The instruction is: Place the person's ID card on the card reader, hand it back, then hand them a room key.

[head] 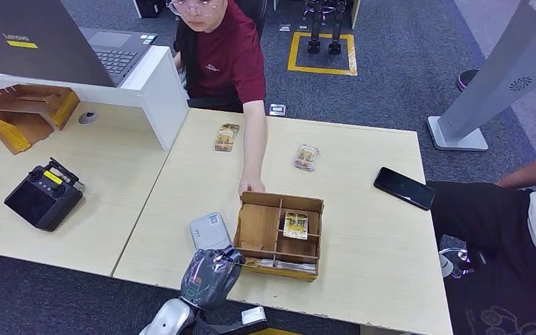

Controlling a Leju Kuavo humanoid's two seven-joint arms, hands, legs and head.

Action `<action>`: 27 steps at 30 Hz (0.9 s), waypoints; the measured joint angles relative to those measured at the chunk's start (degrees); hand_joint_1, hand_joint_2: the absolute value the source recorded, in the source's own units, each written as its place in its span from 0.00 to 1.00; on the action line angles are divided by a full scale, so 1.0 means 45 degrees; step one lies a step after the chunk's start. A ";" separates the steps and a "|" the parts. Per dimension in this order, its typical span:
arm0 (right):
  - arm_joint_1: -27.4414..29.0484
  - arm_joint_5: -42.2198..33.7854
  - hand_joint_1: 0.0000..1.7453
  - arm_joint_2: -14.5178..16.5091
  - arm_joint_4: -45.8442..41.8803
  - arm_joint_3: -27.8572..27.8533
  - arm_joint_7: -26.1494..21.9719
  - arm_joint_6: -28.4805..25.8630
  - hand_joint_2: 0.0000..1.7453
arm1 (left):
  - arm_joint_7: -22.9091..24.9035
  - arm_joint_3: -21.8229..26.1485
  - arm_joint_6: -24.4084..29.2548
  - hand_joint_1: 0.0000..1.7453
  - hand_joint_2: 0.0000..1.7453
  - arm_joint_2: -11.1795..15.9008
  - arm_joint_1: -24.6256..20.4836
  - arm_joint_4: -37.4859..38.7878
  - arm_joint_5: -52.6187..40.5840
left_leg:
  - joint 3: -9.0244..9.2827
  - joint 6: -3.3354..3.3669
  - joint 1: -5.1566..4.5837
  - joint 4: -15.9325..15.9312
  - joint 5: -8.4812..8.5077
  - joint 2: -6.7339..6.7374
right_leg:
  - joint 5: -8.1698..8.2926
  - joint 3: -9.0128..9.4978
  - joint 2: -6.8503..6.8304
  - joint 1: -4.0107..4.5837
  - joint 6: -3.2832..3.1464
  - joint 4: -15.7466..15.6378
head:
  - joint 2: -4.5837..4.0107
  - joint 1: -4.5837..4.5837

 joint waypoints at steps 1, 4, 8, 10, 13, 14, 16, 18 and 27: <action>0.0000 0.0000 0.00 0.0000 0.0000 0.0000 0.0000 0.0001 0.00 | -0.0001 0.0000 0.0004 1.00 1.00 0.0000 0.0006 0.0000 0.0010 | 0.0000 0.0000 0.0000 0.0000 0.0000 0.0000 | 0.0000 0.0000 0.0000 0.0000 0.0000 0.0000 | 0.0000 0.0000; 0.0000 0.0000 0.00 0.0000 0.0000 0.0000 0.0000 0.0005 0.00 | -0.0067 0.0000 0.0041 1.00 1.00 -0.0001 0.0018 -0.0011 0.0105 | 0.0000 0.0000 0.0000 0.0000 0.0000 0.0000 | 0.0000 0.0000 0.0000 0.0000 0.0000 0.0000 | 0.0000 0.0000; 0.0001 0.0000 0.00 0.0000 0.0000 0.0000 0.0002 0.0005 0.00 | -0.0386 0.0000 0.0093 1.00 1.00 -0.0009 0.0070 -0.0239 0.0495 | -0.0001 0.0000 0.0000 0.0000 0.0000 0.0001 | 0.0000 -0.0002 0.0000 0.0000 0.0000 0.0000 | 0.0000 0.0000; 0.0001 0.0000 0.00 0.0000 0.0000 0.0000 0.0008 0.0005 0.00 | -0.0561 0.0000 0.0120 1.00 1.00 -0.0015 0.0089 -0.0624 0.0737 | -0.0002 0.0000 0.0000 0.0000 0.0000 0.0001 | 0.0000 -0.0004 0.0000 0.0000 0.0000 0.0000 | 0.0000 0.0000; 0.0003 0.0000 0.00 0.0000 0.0000 0.0000 0.0021 0.0005 0.00 | -0.0656 0.0000 -0.0111 1.00 1.00 -0.0019 0.0042 -0.1726 0.1060 | -0.0002 0.0000 0.0000 0.0000 0.0000 0.0001 | 0.0000 -0.0005 -0.0001 0.0000 0.0000 0.0000 | 0.0000 0.0000; 0.0003 -0.0001 0.00 0.0000 0.0000 0.0000 0.0029 0.0005 0.00 | -0.0628 0.0000 -0.0234 1.00 1.00 -0.0018 -0.0010 -0.2159 0.1123 | -0.0002 0.0000 0.0000 0.0000 0.0000 0.0000 | 0.0000 -0.0004 -0.0001 0.0000 0.0000 0.0000 | 0.0000 0.0001; 0.0003 -0.0002 0.00 0.0000 0.0000 0.0000 0.0049 0.0005 0.00 | -0.0548 0.0002 -0.0366 1.00 1.00 -0.0010 -0.0142 -0.2921 0.1166 | -0.0002 0.0000 0.0000 0.0000 0.0000 0.0000 | 0.0000 -0.0003 0.0000 0.0000 0.0000 0.0000 | 0.0000 0.0001; 0.0005 -0.0001 0.00 0.0000 0.0000 0.0000 0.0063 0.0005 0.00 | -0.0465 0.0005 -0.0376 1.00 1.00 0.0001 -0.0250 -0.3485 0.1135 | -0.0001 0.0000 0.0000 0.0000 0.0000 0.0000 | 0.0000 -0.0003 0.0001 0.0000 0.0000 0.0000 | 0.0000 0.0000; 0.0003 -0.0015 0.00 0.0000 0.0000 -0.0012 0.0138 0.0024 0.00 | 0.0006 0.0124 -0.0259 1.00 1.00 0.0096 -0.0463 -0.4704 0.0822 | -0.0002 0.0000 0.0000 0.0000 0.0000 0.0001 | 0.0000 -0.0004 0.0000 0.0000 0.0000 0.0000 | 0.0000 0.0000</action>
